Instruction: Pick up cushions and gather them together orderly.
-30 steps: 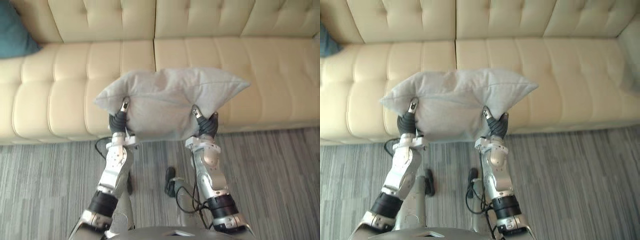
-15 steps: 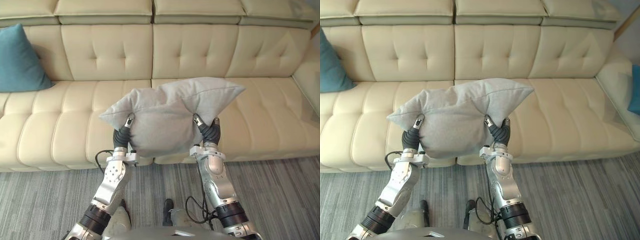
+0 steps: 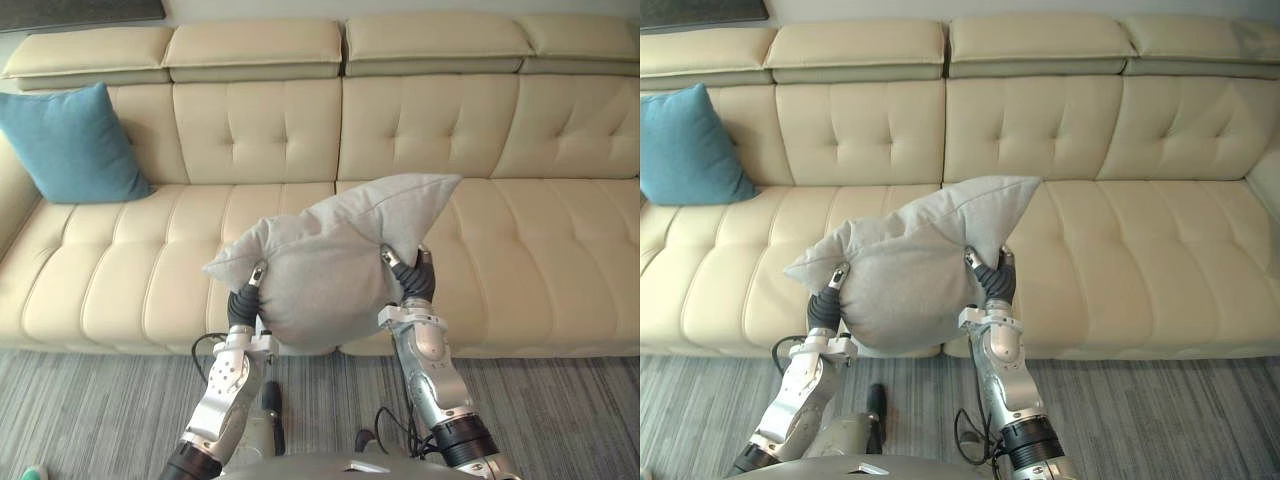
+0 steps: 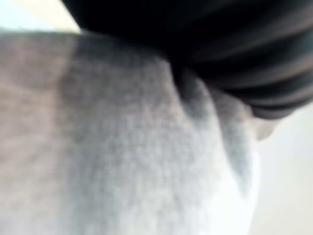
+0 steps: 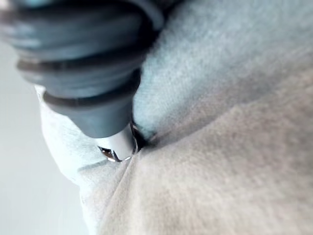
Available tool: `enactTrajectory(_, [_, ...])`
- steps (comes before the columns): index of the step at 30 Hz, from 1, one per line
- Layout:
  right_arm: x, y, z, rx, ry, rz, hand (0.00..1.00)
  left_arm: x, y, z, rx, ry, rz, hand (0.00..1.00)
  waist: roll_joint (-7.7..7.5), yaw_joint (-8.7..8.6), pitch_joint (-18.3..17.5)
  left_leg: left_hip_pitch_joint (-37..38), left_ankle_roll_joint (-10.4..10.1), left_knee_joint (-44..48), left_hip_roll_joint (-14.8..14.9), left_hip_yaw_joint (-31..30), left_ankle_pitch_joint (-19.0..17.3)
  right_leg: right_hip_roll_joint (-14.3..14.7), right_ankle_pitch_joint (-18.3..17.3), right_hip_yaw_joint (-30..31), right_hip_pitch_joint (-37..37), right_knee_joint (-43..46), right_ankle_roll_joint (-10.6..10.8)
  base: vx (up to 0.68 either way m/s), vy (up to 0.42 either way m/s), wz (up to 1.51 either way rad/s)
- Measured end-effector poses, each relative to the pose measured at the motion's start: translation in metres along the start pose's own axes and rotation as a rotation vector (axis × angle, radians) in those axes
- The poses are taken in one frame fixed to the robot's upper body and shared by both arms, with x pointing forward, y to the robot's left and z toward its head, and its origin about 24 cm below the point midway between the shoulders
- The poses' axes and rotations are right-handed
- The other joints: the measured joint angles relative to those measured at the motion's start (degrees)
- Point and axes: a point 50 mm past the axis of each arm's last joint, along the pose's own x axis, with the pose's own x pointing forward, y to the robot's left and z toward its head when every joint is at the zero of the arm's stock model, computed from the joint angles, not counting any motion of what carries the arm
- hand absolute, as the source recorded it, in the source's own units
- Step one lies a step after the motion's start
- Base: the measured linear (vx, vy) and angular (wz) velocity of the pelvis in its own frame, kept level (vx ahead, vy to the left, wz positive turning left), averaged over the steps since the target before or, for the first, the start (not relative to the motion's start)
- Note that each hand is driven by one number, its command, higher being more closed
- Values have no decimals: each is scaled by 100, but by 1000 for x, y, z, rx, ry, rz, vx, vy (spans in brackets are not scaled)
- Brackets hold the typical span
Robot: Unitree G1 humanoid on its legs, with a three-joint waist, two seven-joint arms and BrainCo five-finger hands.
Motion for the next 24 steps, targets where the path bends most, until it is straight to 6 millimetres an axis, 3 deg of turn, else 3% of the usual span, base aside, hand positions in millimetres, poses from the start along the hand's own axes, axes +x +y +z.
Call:
enactTrajectory(3, [-1,0,-2,-2,13,9,100,-3,3,-4,5,23,9,100,-50,-47,-26,245,247,299,-128,322,-419,-171,-3,604,-543,1427,461,291,207,-41])
enactTrajectory(4, [-1,1,-3,-3,21,17,100,-5,4,-5,8,29,14,100,-50,-55,-25,429,305,338,-131,411,-514,-171,135,733,-825,2195,682,292,125,-32])
enactTrajectory(5, [-1,1,-6,-4,31,19,100,-6,6,-6,14,35,15,100,-51,-94,-25,610,356,315,-134,416,-556,-167,370,769,-996,2758,747,280,96,-15])
enactTrajectory(7, [-2,2,-11,-13,51,20,100,-7,9,-7,25,45,20,100,-76,-162,-30,977,415,160,-113,407,-600,-171,292,719,-1223,3494,404,258,0,-1])
enactTrajectory(8, [-3,4,-13,-20,54,33,100,-7,13,-6,27,39,32,100,-85,-171,-36,1200,404,-43,-65,402,-601,-153,-71,450,-1434,3685,128,233,-59,-6])
enactTrajectory(10, [-2,8,-12,-24,51,52,100,-6,15,-4,28,27,41,100,-93,-176,-39,1288,265,-157,16,388,-623,-83,-313,301,-1653,3275,-75,151,-134,-8])
enactTrajectory(12, [-3,6,-13,-36,55,61,100,-5,16,-3,30,24,42,100,-98,-213,-44,1310,75,-162,121,361,-652,108,-224,365,-1685,1952,-120,120,-187,3])
enactTrajectory(13, [-3,6,-14,-43,56,62,100,-5,16,-2,35,22,38,100,-185,-237,-37,1305,-22,-76,84,286,-711,143,196,448,-1543,1175,-88,111,-179,43])
enactTrajectory(14, [-4,5,-15,-44,59,60,100,-3,17,-1,53,18,23,100,-446,-337,-15,1269,-160,148,-77,130,-884,7,885,581,-1433,806,174,164,-309,59])
enactTrajectory(15, [-3,-2,-16,-75,68,56,100,-1,11,-7,41,47,19,100,-207,-355,-5,1125,-301,456,171,-106,-1022,167,824,420,-1352,835,140,131,-256,50])
enactTrajectory(17, [0,-6,-13,-95,58,60,100,-1,7,-7,36,49,-8,100,28,-259,-37,1003,-427,509,496,-201,-1125,509,1024,286,-1248,376,-32,79,-158,-8])
enactTrajectory(21, [0,-5,-11,-92,46,62,100,1,5,-4,35,36,-16,100,45,-250,-45,1309,-621,-160,687,-199,-810,792,1489,250,-791,-561,-219,91,-142,-11])
enactTrajectory(24, [2,0,5,-67,-19,78,100,3,2,3,24,1,-27,100,47,-233,-46,1464,-667,-394,749,-75,-756,885,1757,333,-517,-1119,-276,61,-54,-18])
